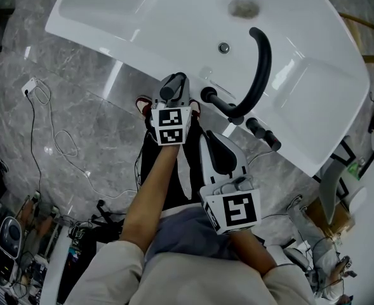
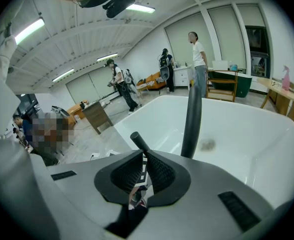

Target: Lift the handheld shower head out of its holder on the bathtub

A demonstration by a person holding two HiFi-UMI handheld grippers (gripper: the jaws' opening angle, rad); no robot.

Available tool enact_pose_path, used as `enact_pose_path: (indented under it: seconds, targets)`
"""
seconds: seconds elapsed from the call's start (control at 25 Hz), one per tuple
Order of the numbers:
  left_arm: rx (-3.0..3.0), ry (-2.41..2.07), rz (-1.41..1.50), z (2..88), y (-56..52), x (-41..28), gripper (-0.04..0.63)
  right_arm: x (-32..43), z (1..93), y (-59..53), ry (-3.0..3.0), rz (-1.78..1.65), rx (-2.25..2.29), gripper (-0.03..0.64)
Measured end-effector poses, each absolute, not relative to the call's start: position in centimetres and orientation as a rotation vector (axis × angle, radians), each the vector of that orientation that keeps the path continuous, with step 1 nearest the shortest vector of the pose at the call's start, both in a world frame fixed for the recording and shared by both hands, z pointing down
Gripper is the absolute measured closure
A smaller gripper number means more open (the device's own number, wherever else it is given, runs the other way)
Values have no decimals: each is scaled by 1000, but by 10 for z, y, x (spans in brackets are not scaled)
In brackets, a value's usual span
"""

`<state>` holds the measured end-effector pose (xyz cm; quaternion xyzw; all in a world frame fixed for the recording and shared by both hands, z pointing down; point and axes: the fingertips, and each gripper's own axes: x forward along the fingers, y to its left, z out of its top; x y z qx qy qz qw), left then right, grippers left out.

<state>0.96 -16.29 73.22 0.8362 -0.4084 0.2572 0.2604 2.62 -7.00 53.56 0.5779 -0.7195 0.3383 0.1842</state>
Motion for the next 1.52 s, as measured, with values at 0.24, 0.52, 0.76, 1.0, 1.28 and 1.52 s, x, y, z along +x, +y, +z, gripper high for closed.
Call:
enact_pose_path:
  seconds: [0.24,0.52,0.76,1.0,1.28,1.52]
  targets:
    - [2263,-1106,690,722,-161,8,457,24,528,-71,-2052,936,1631,594]
    - [2257,-1114,696,711,-159,-1,457,29,517,-73,-2069,907,1652,594]
    - [2273,-1112,711,694,-156,-4,457,37,501,-68,-2087,881,1673,594]
    - [2297,-1106,708,669,-157,-4,457,41,484,-69,-2121,843,1683,595]
    - [2324,-1090,705,634,-147,-7,457,39,455,-74,-2187,771,1691,594]
    - [2354,-1078,694,608,-133,-5,457,45,437,-68,-2208,728,1706,594]
